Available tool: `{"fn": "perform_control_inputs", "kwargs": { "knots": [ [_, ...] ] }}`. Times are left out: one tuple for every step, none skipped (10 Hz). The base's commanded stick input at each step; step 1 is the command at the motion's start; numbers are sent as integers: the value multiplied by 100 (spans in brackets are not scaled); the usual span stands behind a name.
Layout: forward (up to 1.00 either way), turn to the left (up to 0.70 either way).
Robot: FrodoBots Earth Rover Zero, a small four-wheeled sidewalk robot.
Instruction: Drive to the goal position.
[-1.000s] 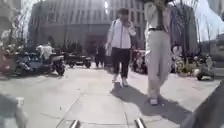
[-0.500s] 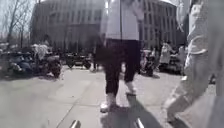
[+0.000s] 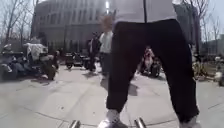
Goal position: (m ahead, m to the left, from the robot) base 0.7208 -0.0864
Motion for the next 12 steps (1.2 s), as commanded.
{"fn": "perform_control_inputs", "kwargs": {
  "knots": [
    [85, 1],
    [82, 1],
    [71, 1],
    [61, 1],
    [52, 1],
    [42, 1],
    [33, 1],
    [0, 0],
    [0, 0],
    [0, 0],
    [0, 0],
    [0, 0]
  ]
}}
